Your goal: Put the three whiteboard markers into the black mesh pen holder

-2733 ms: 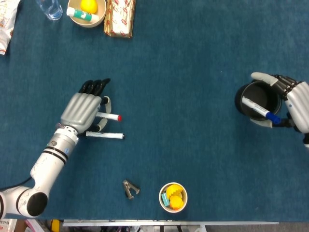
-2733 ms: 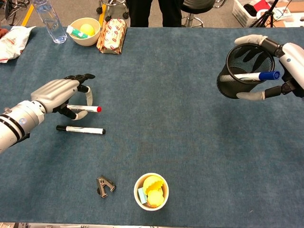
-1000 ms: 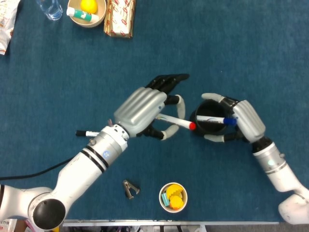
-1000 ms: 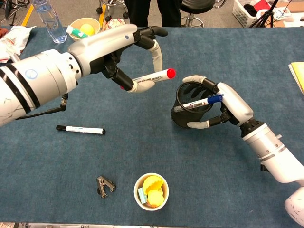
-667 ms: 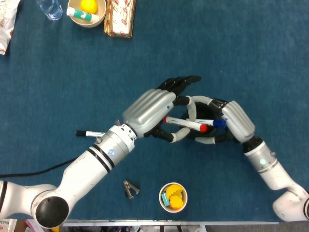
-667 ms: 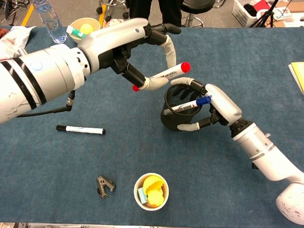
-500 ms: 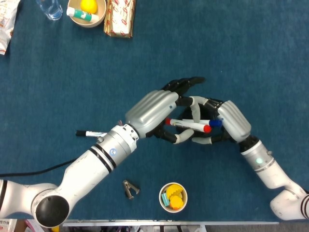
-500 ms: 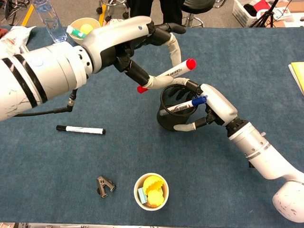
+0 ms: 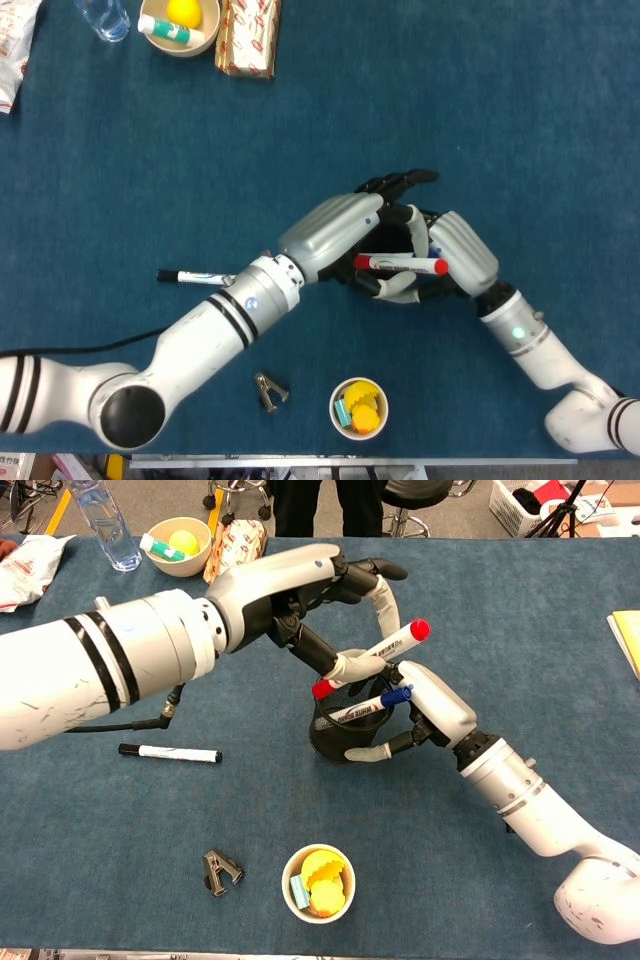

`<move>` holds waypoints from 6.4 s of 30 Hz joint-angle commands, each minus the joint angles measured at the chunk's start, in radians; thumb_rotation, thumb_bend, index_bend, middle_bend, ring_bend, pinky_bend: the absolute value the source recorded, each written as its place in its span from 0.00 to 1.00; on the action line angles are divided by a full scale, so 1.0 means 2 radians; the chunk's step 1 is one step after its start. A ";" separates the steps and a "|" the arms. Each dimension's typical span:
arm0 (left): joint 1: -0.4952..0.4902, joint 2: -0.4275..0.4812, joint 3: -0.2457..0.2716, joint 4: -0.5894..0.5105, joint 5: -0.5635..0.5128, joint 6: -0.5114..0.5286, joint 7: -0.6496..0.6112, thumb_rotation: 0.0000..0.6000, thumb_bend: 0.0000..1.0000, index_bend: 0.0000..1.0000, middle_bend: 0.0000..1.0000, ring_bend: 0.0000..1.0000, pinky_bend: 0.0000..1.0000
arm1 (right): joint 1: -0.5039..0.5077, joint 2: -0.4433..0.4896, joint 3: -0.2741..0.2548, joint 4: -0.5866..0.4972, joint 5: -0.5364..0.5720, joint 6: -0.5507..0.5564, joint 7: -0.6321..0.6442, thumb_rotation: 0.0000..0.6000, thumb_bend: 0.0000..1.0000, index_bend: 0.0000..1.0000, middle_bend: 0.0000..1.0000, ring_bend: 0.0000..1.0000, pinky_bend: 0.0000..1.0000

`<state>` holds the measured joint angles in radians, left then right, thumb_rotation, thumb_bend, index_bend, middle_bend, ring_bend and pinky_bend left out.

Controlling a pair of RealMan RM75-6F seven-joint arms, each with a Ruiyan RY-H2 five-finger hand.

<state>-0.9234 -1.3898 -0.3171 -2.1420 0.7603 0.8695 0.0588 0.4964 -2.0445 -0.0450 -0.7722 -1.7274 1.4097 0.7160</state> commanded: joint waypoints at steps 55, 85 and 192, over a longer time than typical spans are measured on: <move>0.093 0.119 0.060 -0.035 0.063 0.120 -0.011 1.00 0.35 0.25 0.05 0.00 0.01 | -0.006 0.121 0.001 -0.087 0.002 0.043 -0.076 1.00 0.00 0.43 0.53 0.44 0.49; 0.193 0.007 0.206 0.150 0.259 0.141 0.144 1.00 0.35 0.32 0.00 0.00 0.01 | -0.025 0.262 0.037 -0.219 0.003 0.089 -0.143 1.00 0.01 0.43 0.53 0.44 0.49; 0.205 -0.020 0.117 0.109 0.245 0.114 0.136 1.00 0.35 0.58 0.00 0.00 0.01 | -0.047 0.207 0.025 -0.180 0.000 0.071 -0.109 1.00 0.02 0.43 0.53 0.44 0.49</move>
<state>-0.5111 -1.4363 -0.0777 -1.9155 1.2580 1.0927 0.3244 0.4017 -1.6284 0.0058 -1.1343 -1.7283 1.5535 0.4967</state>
